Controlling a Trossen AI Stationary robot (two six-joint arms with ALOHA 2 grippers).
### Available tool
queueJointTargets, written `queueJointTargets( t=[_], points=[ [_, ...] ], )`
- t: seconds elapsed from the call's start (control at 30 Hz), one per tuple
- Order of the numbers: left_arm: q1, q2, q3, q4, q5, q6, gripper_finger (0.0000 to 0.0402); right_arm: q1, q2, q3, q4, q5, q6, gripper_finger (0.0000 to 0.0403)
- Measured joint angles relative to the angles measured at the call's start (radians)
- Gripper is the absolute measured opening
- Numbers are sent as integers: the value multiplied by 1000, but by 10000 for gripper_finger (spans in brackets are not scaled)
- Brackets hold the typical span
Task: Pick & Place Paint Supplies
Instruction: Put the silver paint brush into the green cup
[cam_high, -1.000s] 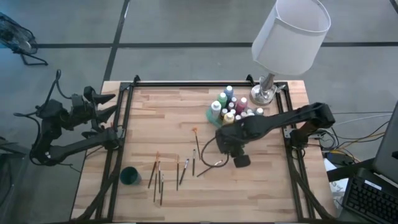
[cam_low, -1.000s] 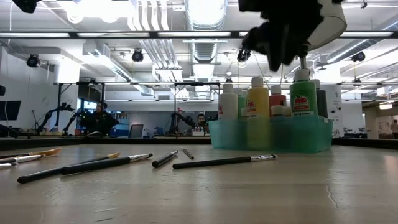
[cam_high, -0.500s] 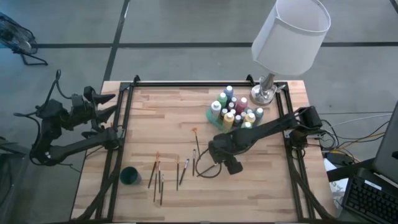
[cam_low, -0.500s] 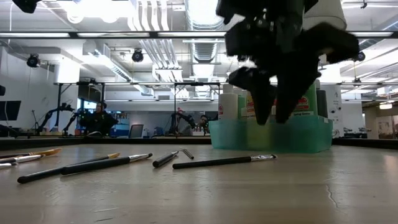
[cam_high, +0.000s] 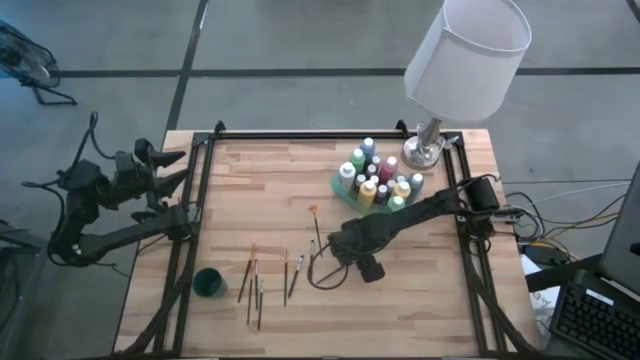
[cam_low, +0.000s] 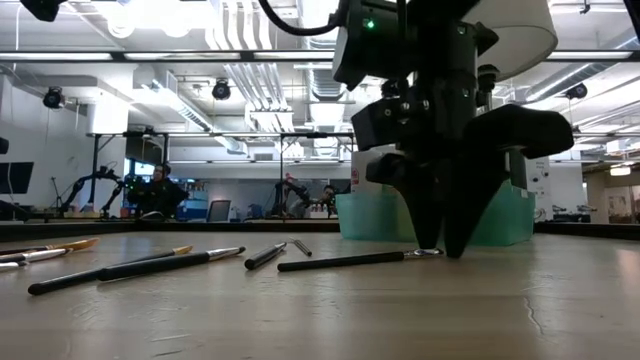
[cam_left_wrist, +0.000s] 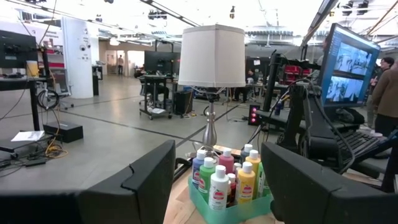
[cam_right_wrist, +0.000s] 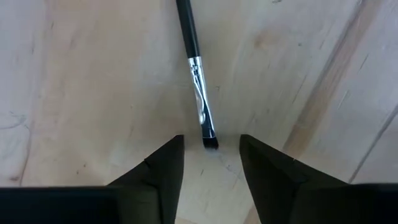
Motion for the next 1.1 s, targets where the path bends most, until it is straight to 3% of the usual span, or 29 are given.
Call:
queueJointTargets(
  t=[0.57, 1.1],
  points=[
    [0, 0, 0, 0, 0, 0, 243, 3, -17, -5, 4, -7, 27, 16],
    [0, 0, 0, 0, -1, 0, 243, 4, -168, -5, -51, -10, 26, 8]
  ],
)
